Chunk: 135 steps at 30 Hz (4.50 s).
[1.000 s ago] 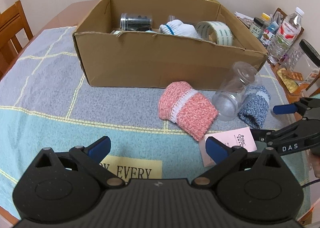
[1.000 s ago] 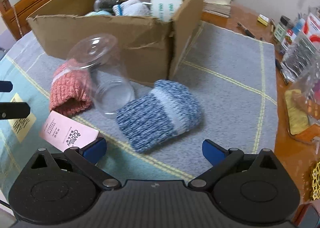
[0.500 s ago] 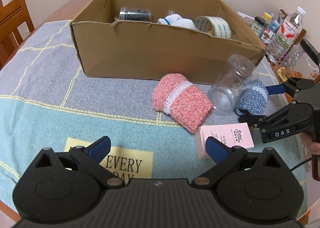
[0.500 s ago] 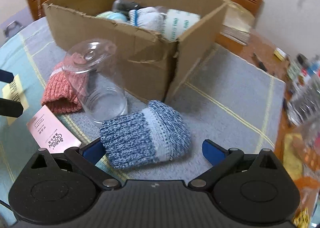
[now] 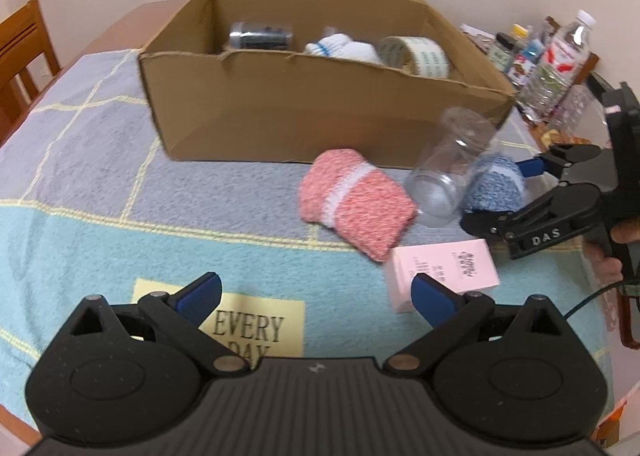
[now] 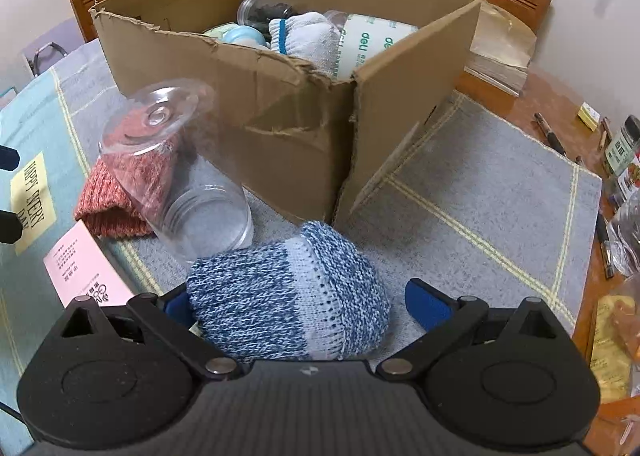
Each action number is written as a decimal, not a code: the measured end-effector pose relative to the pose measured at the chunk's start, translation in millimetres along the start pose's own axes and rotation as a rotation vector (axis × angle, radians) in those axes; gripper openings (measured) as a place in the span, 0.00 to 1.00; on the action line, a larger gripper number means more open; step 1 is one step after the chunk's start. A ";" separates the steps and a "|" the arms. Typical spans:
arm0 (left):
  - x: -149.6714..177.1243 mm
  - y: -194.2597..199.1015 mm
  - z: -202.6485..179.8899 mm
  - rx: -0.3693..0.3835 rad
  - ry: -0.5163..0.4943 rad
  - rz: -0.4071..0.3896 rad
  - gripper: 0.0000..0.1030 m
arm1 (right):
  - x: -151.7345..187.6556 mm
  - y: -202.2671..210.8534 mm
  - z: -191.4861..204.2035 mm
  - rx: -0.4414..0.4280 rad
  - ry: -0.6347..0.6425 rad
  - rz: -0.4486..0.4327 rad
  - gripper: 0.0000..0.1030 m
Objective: Organize objects
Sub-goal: 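Move the left tool back toward the pink printed box while the right tool approaches the blue sock, then grasp the pink printed box with the left tool while the right tool grasps the blue knit sock, then carry the pink box and blue sock into the cardboard box and open both tools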
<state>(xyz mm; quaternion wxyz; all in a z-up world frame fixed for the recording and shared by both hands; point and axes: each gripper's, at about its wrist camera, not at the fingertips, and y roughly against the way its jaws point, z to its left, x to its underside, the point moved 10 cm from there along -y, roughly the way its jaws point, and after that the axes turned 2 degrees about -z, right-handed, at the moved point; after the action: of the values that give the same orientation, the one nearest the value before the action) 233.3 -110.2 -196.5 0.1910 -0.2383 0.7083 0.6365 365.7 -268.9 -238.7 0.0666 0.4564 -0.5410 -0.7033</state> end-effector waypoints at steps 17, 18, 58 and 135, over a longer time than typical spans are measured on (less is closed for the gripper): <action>2.6 -22.5 -76.8 -0.019 0.014 -0.056 0.98 | 16.1 10.9 -13.6 -0.083 0.113 -0.028 1.00; 2.9 -25.4 -79.3 -0.022 0.013 -0.054 0.98 | 16.2 11.1 -13.6 -0.084 0.114 -0.032 1.00; 24.1 -52.8 -78.5 -0.130 -0.015 -0.054 1.00 | 17.6 11.8 -15.0 -0.098 0.131 -0.056 1.00; -78.8 39.9 -51.2 0.024 -0.144 -0.147 0.78 | -46.0 119.1 -0.5 -0.017 -0.053 -0.033 0.77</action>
<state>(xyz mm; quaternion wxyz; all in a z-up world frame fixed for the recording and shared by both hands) 275.8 -150.5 -113.0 0.2906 -0.2408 0.6810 0.6275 344.8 -290.6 -114.6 0.0445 0.4461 -0.5290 -0.7205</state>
